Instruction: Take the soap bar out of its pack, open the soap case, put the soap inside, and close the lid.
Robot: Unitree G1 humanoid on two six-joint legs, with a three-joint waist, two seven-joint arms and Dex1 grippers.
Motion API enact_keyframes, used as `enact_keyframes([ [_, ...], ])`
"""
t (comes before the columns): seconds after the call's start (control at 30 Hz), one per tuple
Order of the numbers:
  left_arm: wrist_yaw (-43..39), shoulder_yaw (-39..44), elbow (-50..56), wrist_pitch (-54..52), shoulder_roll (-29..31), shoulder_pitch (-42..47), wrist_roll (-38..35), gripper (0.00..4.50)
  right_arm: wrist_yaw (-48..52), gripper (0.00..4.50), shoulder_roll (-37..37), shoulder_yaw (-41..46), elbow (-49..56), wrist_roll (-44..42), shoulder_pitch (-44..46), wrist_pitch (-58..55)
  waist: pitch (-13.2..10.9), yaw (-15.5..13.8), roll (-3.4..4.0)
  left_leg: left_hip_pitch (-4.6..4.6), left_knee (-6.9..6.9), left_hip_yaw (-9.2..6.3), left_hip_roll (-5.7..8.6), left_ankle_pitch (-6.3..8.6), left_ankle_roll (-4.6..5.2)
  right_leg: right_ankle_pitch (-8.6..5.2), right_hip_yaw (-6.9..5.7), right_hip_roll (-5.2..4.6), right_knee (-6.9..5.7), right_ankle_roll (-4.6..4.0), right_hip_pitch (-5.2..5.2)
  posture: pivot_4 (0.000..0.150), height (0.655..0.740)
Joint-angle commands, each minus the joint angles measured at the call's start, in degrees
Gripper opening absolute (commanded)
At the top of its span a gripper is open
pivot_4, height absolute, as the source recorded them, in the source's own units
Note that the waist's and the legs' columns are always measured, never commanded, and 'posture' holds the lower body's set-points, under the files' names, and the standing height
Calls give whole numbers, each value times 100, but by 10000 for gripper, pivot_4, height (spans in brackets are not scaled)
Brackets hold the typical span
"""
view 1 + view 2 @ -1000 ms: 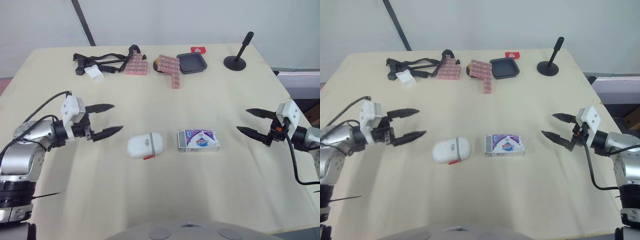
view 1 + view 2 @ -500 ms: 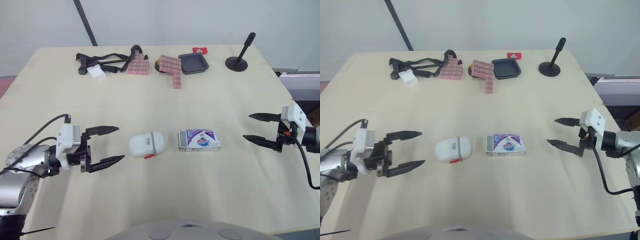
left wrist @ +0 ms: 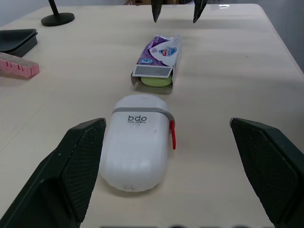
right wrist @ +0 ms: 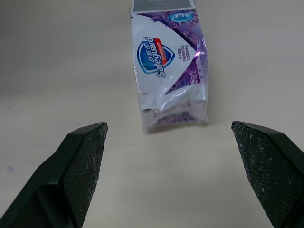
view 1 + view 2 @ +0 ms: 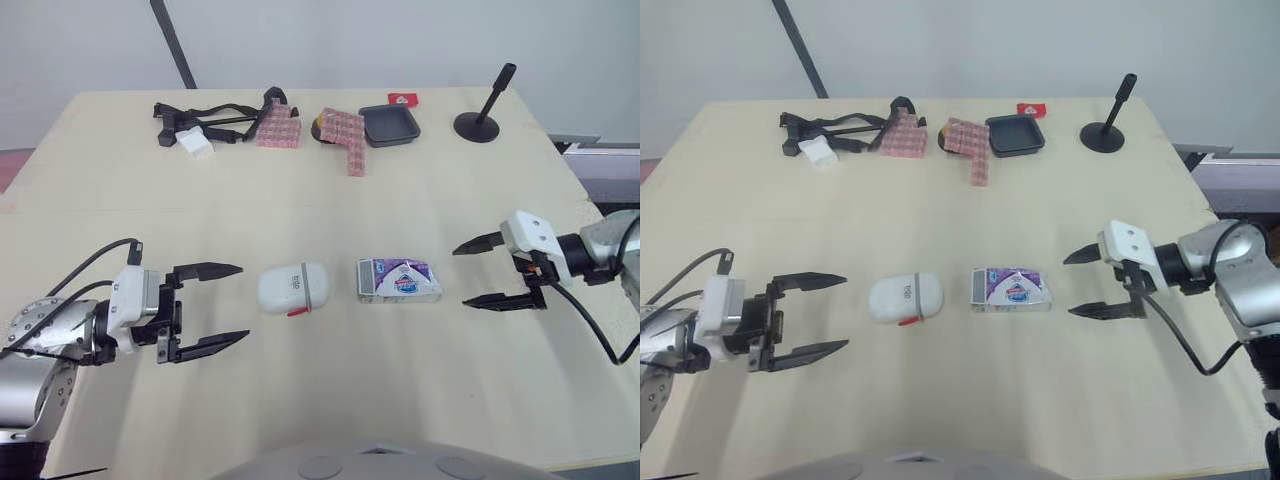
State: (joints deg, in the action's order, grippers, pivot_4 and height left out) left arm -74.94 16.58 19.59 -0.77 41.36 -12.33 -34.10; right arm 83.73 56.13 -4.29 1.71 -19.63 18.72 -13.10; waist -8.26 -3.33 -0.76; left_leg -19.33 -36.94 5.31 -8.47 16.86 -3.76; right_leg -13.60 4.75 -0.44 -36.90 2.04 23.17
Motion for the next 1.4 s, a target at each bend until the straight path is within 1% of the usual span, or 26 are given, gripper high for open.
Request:
enact_keyframes([
  [0.03, 68, -89, 316, 42, -38, -40, -91, 44581, 17, 45000, -75, -184, 81, 180, 246, 65, 0, -2, 0, 0, 0, 0, -1, -2, -2, -7, 0, -1, -3, -14, 0, 1500, 7374],
  [0.17, 151, -176, 392, 4, -63, -30, -113, 44581, -128, 45000, -307, -420, 49, 328, 370, 99, 0, 6, 0, 0, -1, 0, -2, -6, -9, -11, -1, -1, -21, -21, 4, 1500, 7374],
  [0.3, 184, -239, 430, 8, -66, -33, -122, 44581, -235, 45000, -474, -580, -3, 496, 390, 171, 1, 11, 0, -6, -1, 0, -3, -13, -21, -2, -3, 1, -29, -4, 12, 1500, 7374],
  [0.63, 321, -344, 485, -15, -60, -44, -92, 44581, -577, 45000, -862, -690, -102, 722, 417, 249, 1, 22, 0, -7, 0, 0, -4, -22, -37, 0, -9, 1, -37, -2, 13, 1500, 7374],
  [0.9, 406, -396, 616, -8, -58, -187, -93, 44581, -694, 45000, -953, -713, -129, 728, 240, 390, 1, 25, 0, -7, 0, 0, -4, -24, -41, 1, -8, 3, -38, 0, 13, 1500, 7374],
  [1.4, 487, -418, 644, 9, -52, -230, -72, 44581, -940, 45000, -1178, -715, -292, 752, 209, 460, 1, 41, 1, -5, 0, 1, -1, -27, -46, 2, -7, 8, -42, -1, 12, 1500, 7374],
])
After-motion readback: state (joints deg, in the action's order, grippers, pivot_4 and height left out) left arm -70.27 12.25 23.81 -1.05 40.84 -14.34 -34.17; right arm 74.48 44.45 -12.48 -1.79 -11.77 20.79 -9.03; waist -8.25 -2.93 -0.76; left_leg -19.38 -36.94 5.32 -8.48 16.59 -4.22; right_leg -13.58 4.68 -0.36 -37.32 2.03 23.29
